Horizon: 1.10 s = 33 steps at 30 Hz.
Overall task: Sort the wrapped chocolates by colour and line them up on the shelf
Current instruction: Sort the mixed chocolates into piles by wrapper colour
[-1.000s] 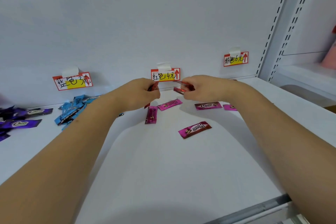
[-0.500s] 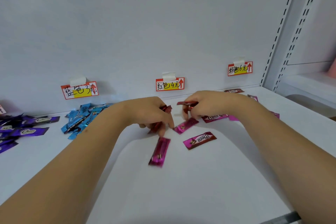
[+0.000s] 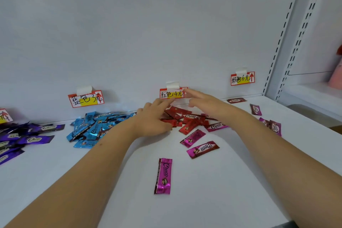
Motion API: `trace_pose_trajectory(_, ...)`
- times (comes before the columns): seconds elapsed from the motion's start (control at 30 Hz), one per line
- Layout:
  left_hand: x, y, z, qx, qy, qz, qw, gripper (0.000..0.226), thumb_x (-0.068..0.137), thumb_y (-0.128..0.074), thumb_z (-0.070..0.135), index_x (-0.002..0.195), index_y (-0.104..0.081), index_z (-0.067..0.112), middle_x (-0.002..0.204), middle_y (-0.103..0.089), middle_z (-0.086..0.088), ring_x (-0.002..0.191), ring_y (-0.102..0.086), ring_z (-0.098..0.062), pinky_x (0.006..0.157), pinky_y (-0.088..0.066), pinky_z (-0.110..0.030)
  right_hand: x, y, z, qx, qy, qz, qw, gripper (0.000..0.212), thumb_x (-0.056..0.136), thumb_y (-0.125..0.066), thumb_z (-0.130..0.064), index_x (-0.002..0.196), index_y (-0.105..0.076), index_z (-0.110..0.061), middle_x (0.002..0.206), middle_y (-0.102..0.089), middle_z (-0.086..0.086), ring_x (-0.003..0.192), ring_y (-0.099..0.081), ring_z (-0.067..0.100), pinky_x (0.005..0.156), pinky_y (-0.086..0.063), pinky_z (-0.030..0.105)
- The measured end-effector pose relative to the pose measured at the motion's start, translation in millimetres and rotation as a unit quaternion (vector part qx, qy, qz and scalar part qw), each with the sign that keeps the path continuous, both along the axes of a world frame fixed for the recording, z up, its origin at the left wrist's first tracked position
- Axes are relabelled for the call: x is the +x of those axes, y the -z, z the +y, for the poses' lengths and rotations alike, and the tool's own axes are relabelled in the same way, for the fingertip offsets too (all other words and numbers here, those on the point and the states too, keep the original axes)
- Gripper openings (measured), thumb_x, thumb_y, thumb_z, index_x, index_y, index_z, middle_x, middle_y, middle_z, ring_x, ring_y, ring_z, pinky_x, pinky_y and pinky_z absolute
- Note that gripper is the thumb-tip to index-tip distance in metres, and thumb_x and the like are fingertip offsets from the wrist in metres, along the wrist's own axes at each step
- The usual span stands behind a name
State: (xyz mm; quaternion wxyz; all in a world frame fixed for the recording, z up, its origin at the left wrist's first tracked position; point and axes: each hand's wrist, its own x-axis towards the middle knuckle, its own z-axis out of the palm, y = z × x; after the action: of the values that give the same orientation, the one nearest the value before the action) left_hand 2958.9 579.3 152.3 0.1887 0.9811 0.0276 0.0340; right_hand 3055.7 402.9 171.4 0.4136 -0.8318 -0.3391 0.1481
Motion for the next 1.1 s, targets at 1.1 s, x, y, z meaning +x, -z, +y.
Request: trace_pose_trajectory(1.1, 6.5, 13.6, -34.6, 0.121, 0.028, -0.204, 0.971, 0.028, 0.080, -0.064, 0.062, 0.096, -0.065, 0.040, 0.101, -0.047, 0.016, 0.103, -0.033, -0.010, 0.088, -0.021, -0.032, 36.9, -19.2, -113.0, -0.074, 0.226, -0.163, 0.958, 0.015, 0.091, -0.060, -0.011, 0.087, -0.068, -0.024, 0.089, -0.063, -0.010, 0.082, -0.059, 0.011, 0.066, -0.042, 0.020)
